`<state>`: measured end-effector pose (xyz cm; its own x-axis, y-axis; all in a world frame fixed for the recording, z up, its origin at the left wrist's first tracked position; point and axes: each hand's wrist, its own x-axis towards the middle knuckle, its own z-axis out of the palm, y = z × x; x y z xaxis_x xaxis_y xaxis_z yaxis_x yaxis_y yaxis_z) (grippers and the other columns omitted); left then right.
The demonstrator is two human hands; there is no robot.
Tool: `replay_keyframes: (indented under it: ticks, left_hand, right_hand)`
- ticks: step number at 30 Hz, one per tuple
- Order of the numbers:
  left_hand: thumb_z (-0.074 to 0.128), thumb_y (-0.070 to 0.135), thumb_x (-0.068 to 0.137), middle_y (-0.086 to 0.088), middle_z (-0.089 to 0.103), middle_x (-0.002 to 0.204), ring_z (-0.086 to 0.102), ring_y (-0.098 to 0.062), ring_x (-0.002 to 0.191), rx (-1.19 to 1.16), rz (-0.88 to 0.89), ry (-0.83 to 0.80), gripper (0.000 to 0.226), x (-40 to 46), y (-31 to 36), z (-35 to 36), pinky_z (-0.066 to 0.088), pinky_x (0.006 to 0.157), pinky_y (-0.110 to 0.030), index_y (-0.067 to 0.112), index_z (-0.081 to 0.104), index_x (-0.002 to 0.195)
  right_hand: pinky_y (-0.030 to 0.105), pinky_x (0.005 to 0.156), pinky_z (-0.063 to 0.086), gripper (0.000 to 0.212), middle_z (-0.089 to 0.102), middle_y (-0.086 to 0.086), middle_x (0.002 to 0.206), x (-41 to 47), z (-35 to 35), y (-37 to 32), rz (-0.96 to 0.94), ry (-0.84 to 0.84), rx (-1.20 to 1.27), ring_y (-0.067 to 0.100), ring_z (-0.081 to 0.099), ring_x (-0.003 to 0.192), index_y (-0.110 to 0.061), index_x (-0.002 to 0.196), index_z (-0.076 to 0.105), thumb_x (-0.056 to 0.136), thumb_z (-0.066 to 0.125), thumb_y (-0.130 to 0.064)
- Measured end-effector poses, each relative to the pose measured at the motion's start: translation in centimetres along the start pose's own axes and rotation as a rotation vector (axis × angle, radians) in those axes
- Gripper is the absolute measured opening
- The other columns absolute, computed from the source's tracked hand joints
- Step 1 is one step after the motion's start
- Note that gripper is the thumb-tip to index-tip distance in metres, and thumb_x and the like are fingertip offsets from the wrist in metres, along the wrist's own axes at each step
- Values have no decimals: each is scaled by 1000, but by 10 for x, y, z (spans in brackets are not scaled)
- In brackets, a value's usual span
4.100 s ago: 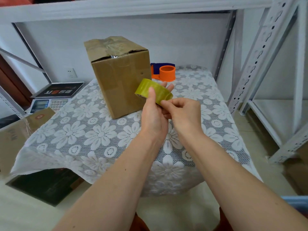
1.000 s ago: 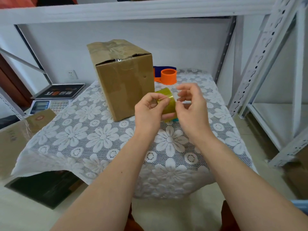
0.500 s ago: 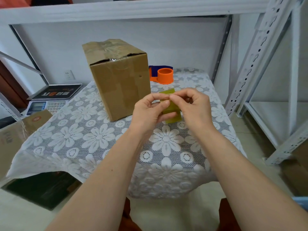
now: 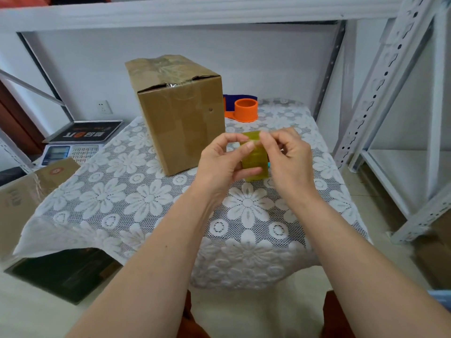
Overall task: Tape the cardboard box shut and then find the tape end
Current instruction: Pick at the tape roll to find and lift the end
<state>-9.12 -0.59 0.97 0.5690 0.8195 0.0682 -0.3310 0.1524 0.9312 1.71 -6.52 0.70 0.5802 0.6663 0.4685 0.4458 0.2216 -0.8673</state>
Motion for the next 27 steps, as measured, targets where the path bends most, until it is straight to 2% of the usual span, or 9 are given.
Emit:
replay_keyframes:
  ticks: [3, 8, 11, 14, 16, 19, 20, 23, 27]
  left_hand:
    - [64, 8, 88, -11, 71, 87, 71, -28, 77, -24, -23, 15, 6, 1, 0, 1, 62, 66, -37, 9, 61, 83]
    - [64, 15, 90, -18, 70, 92, 71, -32, 84, -34, -21, 56, 15, 3, -2, 1, 61, 73, -41, 7, 58, 79]
    - [63, 15, 91, -18, 69, 92, 70, -32, 85, -27, -20, 76, 18, 5, -2, 0, 61, 73, -39, 7, 56, 76]
    - [62, 16, 92, -21, 68, 95, 69, -34, 87, -12, -20, 87, 18, 5, -2, 1, 60, 75, -40, 7, 56, 77]
    - [62, 17, 92, -21, 68, 94, 69, -33, 87, -10, -15, 89, 18, 5, -2, 1, 60, 77, -42, 7, 56, 77]
    - [62, 19, 92, -20, 68, 93, 71, -29, 81, -3, -1, 106, 21, 5, -2, 0, 59, 78, -44, 8, 55, 75]
    - [62, 19, 91, -20, 67, 93, 71, -28, 80, -2, 2, 114, 22, 6, -2, -1, 60, 77, -43, 9, 55, 74]
    - [62, 20, 92, -20, 67, 91, 69, -35, 86, 17, 3, 110, 22, 5, -3, -2, 61, 72, -39, 10, 55, 73]
    - [61, 21, 92, -27, 65, 98, 66, -47, 96, 45, -1, 92, 23, 3, -4, 1, 62, 67, -35, 10, 54, 74]
  right_hand:
    - [9, 63, 40, 19, 54, -2, 82, 0, 0, 2, 23, 1, 19, -6, 47, 68, -13, 77, 65, 92, 60, -23]
    - [9, 71, 44, 3, 65, 8, 97, 0, -2, 2, 62, -11, 45, 3, 57, 79, -17, 83, 71, 83, 71, -20]
    - [10, 71, 45, 6, 66, 6, 95, 0, -2, 1, 72, 14, 58, 0, 56, 78, -22, 85, 74, 84, 70, -19]
    - [10, 68, 44, 9, 65, 8, 88, 0, -4, 2, 6, 20, 10, -1, 54, 74, -23, 91, 75, 85, 69, -19]
    - [13, 66, 43, 21, 62, 8, 85, -1, -4, 2, -69, 7, -53, 1, 52, 72, -22, 106, 71, 86, 68, -18]
    - [18, 69, 49, 60, 61, 7, 81, 2, -6, 0, -43, 12, -13, 10, 56, 72, -27, 138, 46, 84, 70, -15]
    - [20, 70, 51, 62, 62, 8, 79, 5, -9, -1, -13, 5, 8, 14, 58, 71, -26, 138, 45, 83, 71, -14]
    - [28, 63, 51, 29, 58, 4, 70, 8, -13, -6, 60, -102, 47, 15, 55, 63, -19, 106, 66, 80, 74, -12]
    - [22, 53, 50, 8, 59, 2, 68, 4, -11, -7, 160, -148, 158, 8, 53, 56, -11, 87, 70, 80, 73, -10]
